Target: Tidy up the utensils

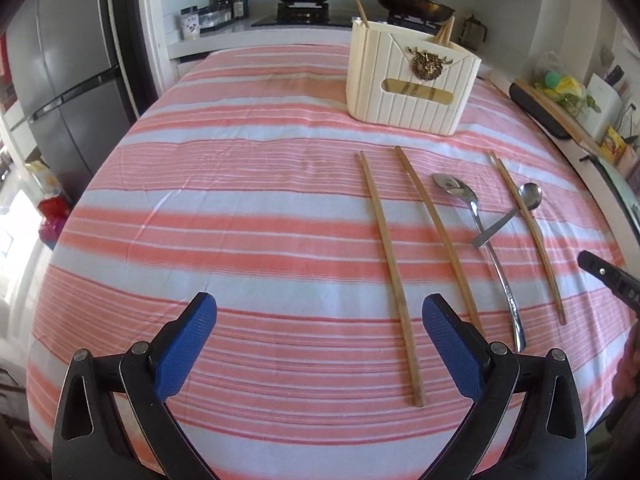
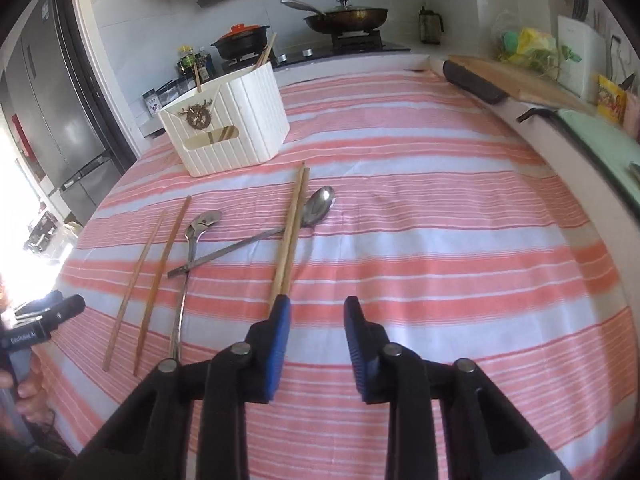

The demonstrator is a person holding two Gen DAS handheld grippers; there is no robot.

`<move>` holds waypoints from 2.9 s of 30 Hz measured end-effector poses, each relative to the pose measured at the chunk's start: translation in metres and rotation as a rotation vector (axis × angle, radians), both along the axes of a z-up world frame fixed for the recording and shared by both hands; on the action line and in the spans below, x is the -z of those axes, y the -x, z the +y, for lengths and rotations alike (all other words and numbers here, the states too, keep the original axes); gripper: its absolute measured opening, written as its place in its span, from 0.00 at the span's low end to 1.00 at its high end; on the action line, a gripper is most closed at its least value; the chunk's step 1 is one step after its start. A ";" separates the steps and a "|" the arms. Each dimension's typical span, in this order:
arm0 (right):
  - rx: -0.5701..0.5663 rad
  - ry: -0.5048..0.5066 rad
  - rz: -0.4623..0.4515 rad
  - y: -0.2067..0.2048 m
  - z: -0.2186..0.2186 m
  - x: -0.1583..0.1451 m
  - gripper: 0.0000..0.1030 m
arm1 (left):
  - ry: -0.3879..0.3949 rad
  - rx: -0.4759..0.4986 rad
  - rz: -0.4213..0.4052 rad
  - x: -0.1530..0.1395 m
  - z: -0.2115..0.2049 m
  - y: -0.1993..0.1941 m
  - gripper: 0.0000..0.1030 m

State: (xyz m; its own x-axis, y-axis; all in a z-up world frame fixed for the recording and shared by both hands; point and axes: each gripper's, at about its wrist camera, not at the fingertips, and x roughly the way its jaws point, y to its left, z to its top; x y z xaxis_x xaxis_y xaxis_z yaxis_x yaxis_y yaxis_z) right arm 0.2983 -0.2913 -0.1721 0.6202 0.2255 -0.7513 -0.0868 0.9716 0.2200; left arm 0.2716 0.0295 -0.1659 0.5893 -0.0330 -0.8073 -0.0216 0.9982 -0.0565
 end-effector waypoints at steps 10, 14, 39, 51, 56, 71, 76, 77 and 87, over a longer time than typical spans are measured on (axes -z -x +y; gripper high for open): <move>-0.024 0.009 0.113 -0.050 0.026 0.030 0.06 | 0.000 -0.016 0.036 0.014 0.002 0.005 0.99; -0.078 0.147 0.109 -0.054 0.043 0.029 0.06 | 0.018 -0.020 0.049 0.018 -0.001 -0.001 0.99; 0.143 0.287 0.062 0.029 -0.041 0.024 0.29 | -0.021 0.041 0.092 0.024 -0.022 -0.023 0.99; 0.086 0.244 0.073 0.029 -0.057 0.026 0.46 | 0.015 0.067 0.098 -0.036 0.008 -0.007 0.99; 0.071 0.243 0.087 0.026 -0.060 0.026 0.52 | -0.013 0.079 0.089 -0.021 -0.007 -0.014 0.99; 0.012 0.271 0.157 0.013 -0.055 0.023 0.52 | -0.087 0.091 0.102 0.040 -0.039 -0.060 1.00; -0.019 0.252 0.166 -0.019 -0.056 0.024 0.51 | -0.060 0.085 0.085 0.042 -0.031 -0.088 1.00; -0.017 0.248 0.160 -0.028 -0.057 0.024 0.51 | -0.057 0.082 0.076 0.043 -0.030 -0.093 1.00; 0.018 0.233 0.123 -0.110 -0.060 0.024 0.41 | -0.032 0.123 0.082 0.041 -0.024 -0.147 0.89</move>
State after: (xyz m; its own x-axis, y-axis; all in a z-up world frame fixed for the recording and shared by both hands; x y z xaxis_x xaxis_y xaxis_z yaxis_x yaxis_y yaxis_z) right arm 0.4082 -0.3512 -0.1966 0.5231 0.0274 -0.8519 -0.0553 0.9985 -0.0019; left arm 0.4187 0.0055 -0.2067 0.5144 -0.0743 -0.8543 0.0974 0.9949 -0.0278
